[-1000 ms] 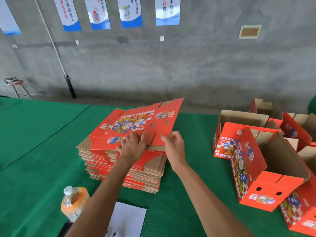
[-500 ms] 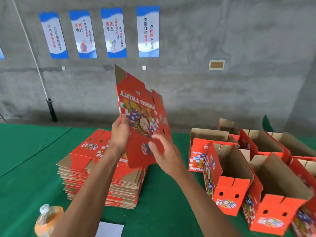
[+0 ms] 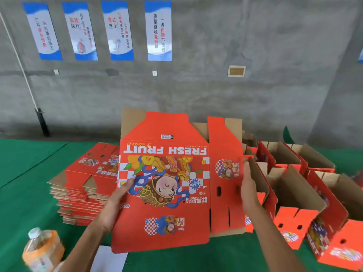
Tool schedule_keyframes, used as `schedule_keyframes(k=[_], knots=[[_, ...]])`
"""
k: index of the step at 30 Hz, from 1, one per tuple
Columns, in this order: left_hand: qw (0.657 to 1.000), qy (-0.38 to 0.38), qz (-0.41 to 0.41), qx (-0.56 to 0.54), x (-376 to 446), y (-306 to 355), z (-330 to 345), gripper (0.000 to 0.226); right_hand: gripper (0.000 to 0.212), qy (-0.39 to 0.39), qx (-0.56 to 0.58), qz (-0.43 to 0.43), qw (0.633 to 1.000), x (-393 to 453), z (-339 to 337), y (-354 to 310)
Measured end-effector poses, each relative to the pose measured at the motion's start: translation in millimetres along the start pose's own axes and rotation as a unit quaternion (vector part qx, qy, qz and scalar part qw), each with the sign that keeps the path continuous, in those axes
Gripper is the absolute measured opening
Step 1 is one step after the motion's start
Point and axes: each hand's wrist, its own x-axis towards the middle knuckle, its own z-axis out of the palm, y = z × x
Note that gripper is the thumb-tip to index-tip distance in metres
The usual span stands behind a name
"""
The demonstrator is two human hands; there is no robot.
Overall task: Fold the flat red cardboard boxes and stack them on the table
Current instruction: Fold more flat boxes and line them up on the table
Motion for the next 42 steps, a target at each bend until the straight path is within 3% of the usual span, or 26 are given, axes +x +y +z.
schedule_keyframes(k=[3,6,7,8,9,10,11,13,15,17,19,21,26,29,32,34,36,39,42], knots=[[0.998,-0.019,0.009,0.056,6.3,-42.9,2.0,0.07,0.077,-0.109,0.067,0.004,0.992,-31.0,-17.3,1.2],[0.991,-0.029,0.034,0.125,2.0,-84.1,41.3,0.059,0.078,-0.134,0.054,-0.016,0.989,-67.6,-28.8,19.8],[0.995,-0.005,0.023,0.096,0.6,-97.5,51.8,0.056,0.058,-0.131,0.026,-0.033,0.99,-72.4,-32.6,30.4],[0.998,0.025,0.02,0.063,-1.2,-107.8,56.7,0.057,0.019,-0.154,-0.001,-0.058,0.986,-78.8,-34.0,32.6],[0.998,0.048,0.018,0.032,-2.5,-120.0,60.5,0.06,0.029,-0.175,-0.036,-0.071,0.981,-73.3,-41.1,40.6],[0.997,0.067,0.015,0.019,-4.9,-130.9,60.5,0.065,0.054,-0.175,-0.07,-0.048,0.981,-70.9,-41.8,42.7],[0.996,0.089,0.013,0.018,-7.7,-141.2,59.4,0.072,0.06,-0.178,-0.111,-0.019,0.978,-67.7,-43.0,46.1],[0.992,0.122,0.01,0.028,-15.7,-164.5,56.8,0.086,0.052,-0.152,-0.17,-0.008,0.974,-64.6,-51.6,50.4],[0.991,0.128,0.006,0.047,-24.3,-181.6,57.1,0.082,0.044,-0.15,-0.172,0.036,0.973,-58.2,-64.3,65.2],[0.993,0.098,0.001,0.071,-29.4,-187.6,61.2,0.069,0.047,-0.178,-0.104,0.064,0.977,-56.1,-76.3,78.9],[0.992,0.072,0.013,0.099,-29.3,-188.9,68.0,0.077,0.063,-0.205,-0.004,0.073,0.976,-57.7,-86.7,80.5],[0.991,0.066,0.041,0.104,-27.8,-178.6,77.5,0.08,0.063,-0.199,0.028,0.073,0.977,-57.6,-89.8,75.8],[0.969,0.057,0.184,0.156,-14.2,-131.1,93.4,0.06,0.045,-0.156,-0.041,0.102,0.982,-52.7,-91.2,67.7],[0.953,-0.008,0.2,0.227,7.4,-110.5,84.5,0.05,0.051,-0.194,-0.058,0.146,0.968,-47.4,-99.5,50.8],[0.954,-0.029,0.164,0.251,31.8,-89.2,70.5,0.066,0.067,-0.29,-0.128,0.178,0.932,-34.6,-114.4,24.4],[0.958,-0.014,0.127,0.256,50.3,-77.0,68.2,0.065,0.07,-0.33,-0.205,0.178,0.904,-26.2,-120.3,7.9],[0.956,0.018,0.111,0.27,65.3,-72.7,72.3,0.062,0.066,-0.342,-0.249,0.147,0.894,-20.8,-120.1,-3.0],[0.967,0.111,0.081,0.213,79.1,-74.0,76.5,0.053,0.042,-0.357,-0.182,0.129,0.907,-18.8,-119.5,-0.2],[0.978,0.173,0.009,0.117,87.0,-76.3,79.5,0.046,0.054,-0.418,-0.213,0.168,0.867,-24.8,-115.2,16.6]])
